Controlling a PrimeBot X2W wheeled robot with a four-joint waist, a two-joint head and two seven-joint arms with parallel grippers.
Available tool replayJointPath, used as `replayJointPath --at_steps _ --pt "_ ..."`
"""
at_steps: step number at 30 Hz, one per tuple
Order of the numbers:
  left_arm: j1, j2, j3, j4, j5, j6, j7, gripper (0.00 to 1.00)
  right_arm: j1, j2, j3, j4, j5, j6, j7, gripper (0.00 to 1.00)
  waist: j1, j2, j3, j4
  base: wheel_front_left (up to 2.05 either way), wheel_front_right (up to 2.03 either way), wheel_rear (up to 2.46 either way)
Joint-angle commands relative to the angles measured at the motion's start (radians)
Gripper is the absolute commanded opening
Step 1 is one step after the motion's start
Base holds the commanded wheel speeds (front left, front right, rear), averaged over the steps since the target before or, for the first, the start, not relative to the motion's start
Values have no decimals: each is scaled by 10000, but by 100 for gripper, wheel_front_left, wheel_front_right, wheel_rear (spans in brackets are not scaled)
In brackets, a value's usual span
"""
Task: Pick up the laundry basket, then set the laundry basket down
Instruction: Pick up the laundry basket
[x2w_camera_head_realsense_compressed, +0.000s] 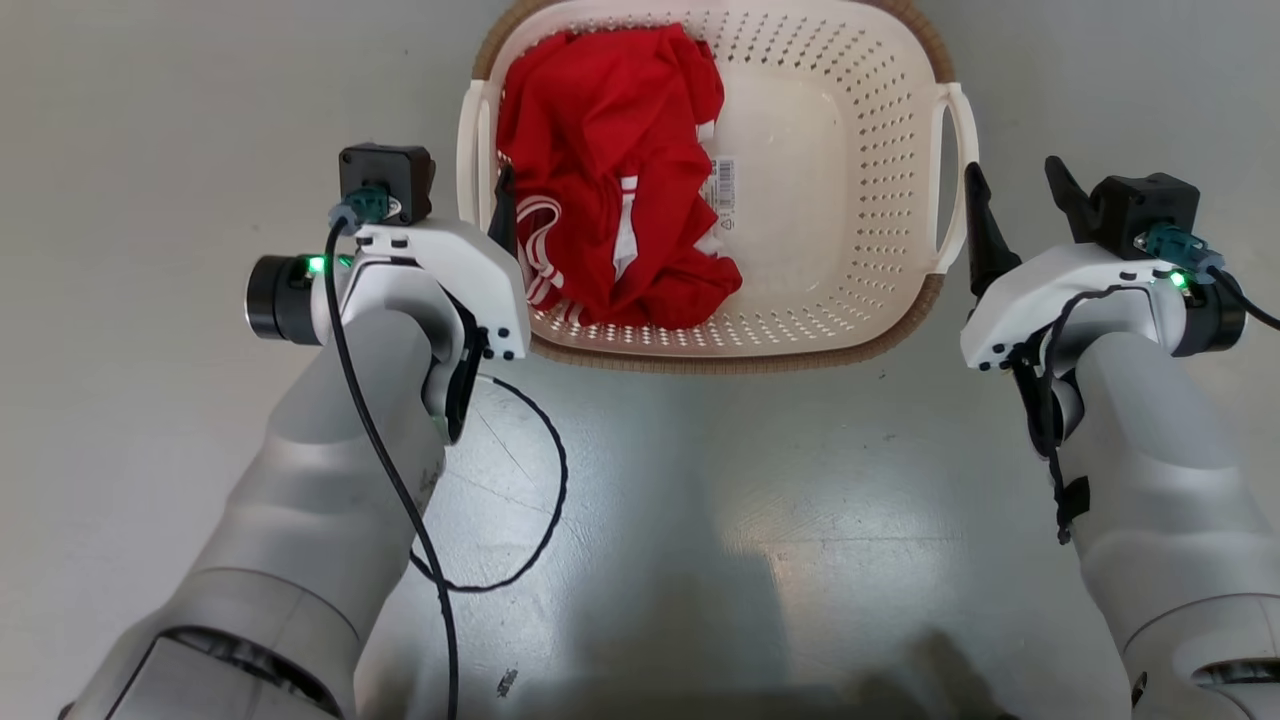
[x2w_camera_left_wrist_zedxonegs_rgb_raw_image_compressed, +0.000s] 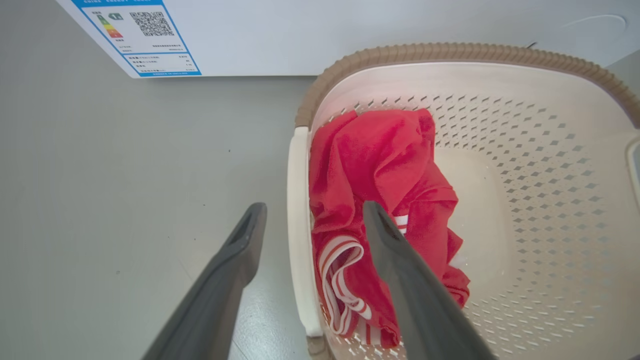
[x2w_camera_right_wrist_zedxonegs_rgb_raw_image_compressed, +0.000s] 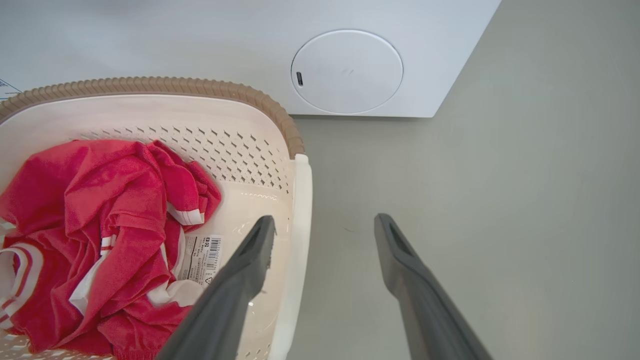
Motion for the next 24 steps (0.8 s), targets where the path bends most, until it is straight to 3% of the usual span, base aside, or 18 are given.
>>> replayJointPath --at_steps 1,24 --pt "-189 225 99 2 -47 151 -104 100 72 116 265 -45 153 58 -138 100 0 0 77 -21 0 0 0" --pt "-1097 225 -1021 425 -386 335 425 100 -667 116 1258 739 872 58 -138 100 0 0 910 -67 0 0 0"
